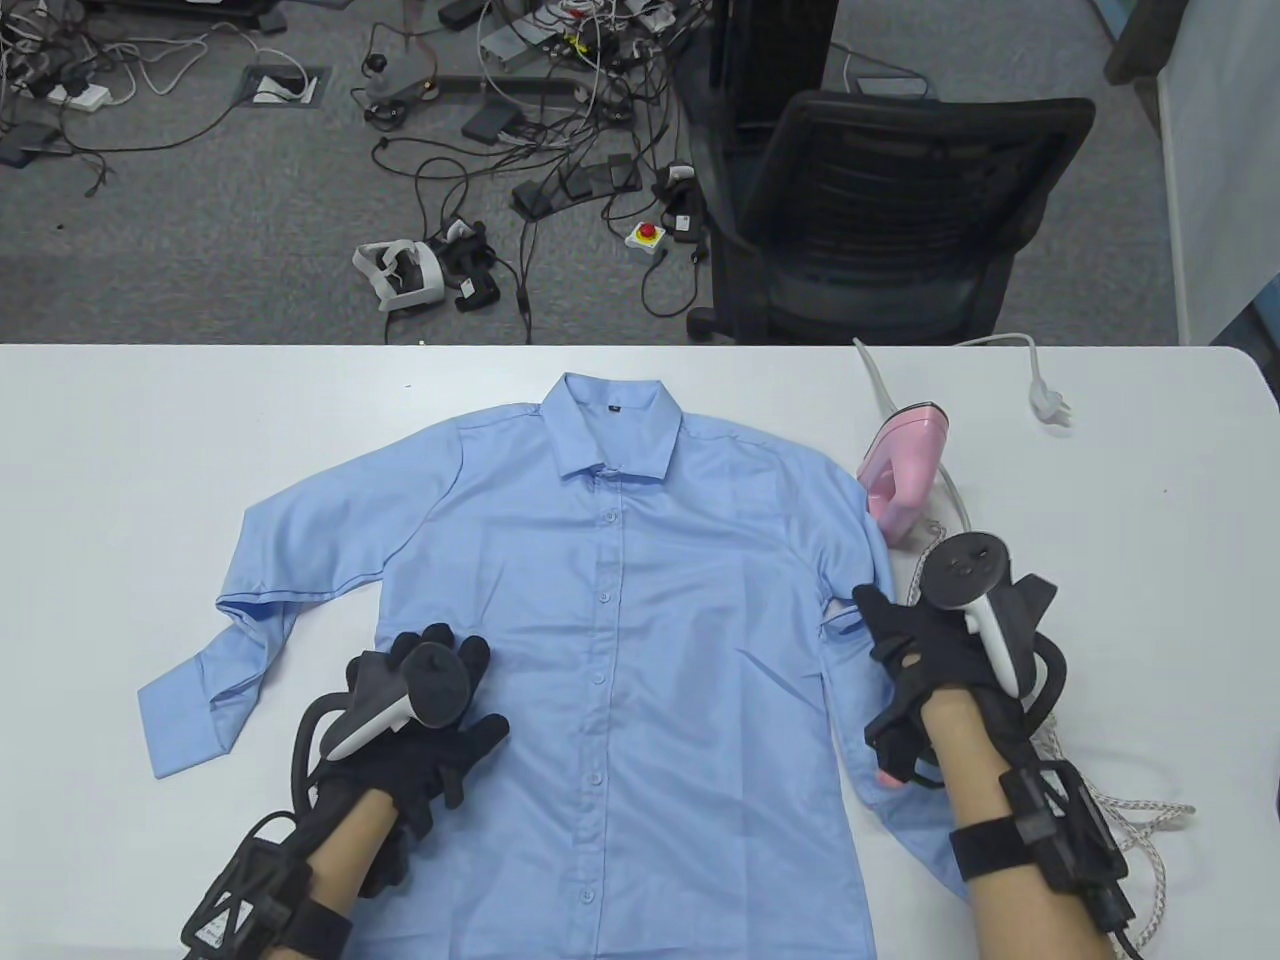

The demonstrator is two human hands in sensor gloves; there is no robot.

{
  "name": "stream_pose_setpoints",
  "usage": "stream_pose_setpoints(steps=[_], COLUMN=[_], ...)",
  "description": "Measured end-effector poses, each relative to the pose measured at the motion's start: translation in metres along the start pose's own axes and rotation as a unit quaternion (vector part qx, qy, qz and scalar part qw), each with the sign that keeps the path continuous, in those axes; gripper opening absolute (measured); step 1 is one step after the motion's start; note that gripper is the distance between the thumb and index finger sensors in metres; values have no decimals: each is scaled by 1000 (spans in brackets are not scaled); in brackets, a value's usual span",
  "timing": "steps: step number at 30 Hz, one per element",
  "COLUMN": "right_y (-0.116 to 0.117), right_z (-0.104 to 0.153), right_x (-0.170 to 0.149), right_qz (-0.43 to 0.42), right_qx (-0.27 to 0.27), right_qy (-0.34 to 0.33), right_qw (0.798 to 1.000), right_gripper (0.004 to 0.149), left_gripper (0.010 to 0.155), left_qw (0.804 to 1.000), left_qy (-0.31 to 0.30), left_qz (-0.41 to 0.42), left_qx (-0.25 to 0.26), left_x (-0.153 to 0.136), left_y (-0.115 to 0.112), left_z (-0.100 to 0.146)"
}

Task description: Iron long-sleeve shirt with electric iron on table

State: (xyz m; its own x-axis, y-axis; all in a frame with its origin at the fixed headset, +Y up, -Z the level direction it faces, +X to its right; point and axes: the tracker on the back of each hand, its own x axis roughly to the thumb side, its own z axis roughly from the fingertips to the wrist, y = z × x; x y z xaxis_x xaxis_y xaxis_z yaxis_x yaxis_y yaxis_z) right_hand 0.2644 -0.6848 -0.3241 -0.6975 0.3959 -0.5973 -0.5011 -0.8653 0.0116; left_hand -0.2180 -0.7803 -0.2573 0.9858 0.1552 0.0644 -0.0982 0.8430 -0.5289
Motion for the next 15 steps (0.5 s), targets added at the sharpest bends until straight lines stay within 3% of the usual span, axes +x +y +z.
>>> stream_pose_setpoints(steps=[5, 10, 15], right_y=[0, 12, 28], right_z=[-33, -54, -76], right_x=[8, 21, 25], right_qz=[-79, -82, -100], right_qx=[-19, -45, -38], right_qy=[23, 37, 48], right_qw=[996, 995, 993], right_gripper=[86, 90, 90], left_gripper=[76, 76, 75], left_qw=[999, 998, 996], left_qy=[-17, -21, -27], left_qz=[-41, -61, -78], left_qx=[21, 21, 25], left_x=[9, 16, 22], left_y=[1, -3, -7], left_z=[9, 10, 13])
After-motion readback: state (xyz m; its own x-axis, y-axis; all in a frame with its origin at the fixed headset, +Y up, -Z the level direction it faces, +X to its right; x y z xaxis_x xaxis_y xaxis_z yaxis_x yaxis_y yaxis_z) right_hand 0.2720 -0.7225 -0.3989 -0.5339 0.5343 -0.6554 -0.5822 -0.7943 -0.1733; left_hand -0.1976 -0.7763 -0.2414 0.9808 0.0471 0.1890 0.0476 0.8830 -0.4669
